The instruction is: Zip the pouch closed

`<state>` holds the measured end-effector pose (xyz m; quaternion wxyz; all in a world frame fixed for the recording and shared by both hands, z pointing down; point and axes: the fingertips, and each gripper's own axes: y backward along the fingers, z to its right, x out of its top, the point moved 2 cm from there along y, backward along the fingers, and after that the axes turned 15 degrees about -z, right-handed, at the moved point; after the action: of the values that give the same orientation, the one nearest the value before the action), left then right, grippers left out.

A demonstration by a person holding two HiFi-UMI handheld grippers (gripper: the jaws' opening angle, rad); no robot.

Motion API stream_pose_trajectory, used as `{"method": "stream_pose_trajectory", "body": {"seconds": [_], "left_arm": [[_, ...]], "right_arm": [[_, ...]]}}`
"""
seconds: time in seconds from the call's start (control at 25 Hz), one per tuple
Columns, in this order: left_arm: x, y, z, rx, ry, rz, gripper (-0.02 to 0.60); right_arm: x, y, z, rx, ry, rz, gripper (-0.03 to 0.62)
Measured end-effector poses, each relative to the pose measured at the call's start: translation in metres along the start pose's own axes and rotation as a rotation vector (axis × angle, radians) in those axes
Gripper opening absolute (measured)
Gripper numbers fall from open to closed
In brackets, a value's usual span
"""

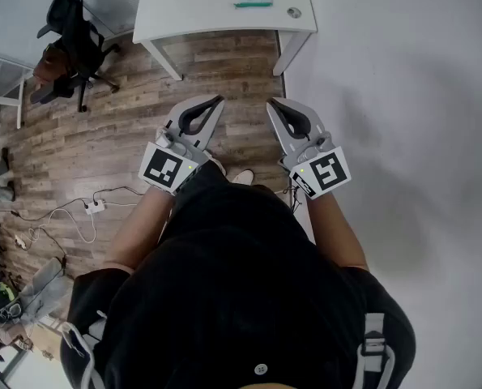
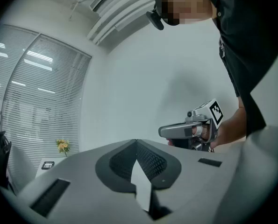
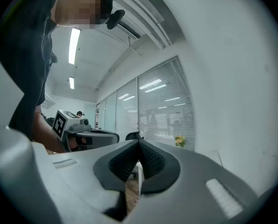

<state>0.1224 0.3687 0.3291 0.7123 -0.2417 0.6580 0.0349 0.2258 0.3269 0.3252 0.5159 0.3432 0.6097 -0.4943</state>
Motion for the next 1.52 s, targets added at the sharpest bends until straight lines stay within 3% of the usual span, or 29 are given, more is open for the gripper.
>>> {"method": "stream_pose_trajectory", "body": {"seconds": [0.8,0.92,1.52], "left_arm": [[-0.004,0.018,0.024,-0.007,-0.011,-0.018,0.011],[-0.005,0.018,0.027,-0.005,-0.009,-0.024,0.014],[-0.006,0.01,0.02,0.006,0.012,-0.027,0.27]], "right_arm": [[-0.012,0.013,-0.01,-0.004,-0.072,-0.011,0.012],[-0.014,0.014,-0.012,0.002,-0.067,-0.022,0.063],[-0.013,0.018,-0.002,-0.019,-0.084,-0.018,0.265]]}}
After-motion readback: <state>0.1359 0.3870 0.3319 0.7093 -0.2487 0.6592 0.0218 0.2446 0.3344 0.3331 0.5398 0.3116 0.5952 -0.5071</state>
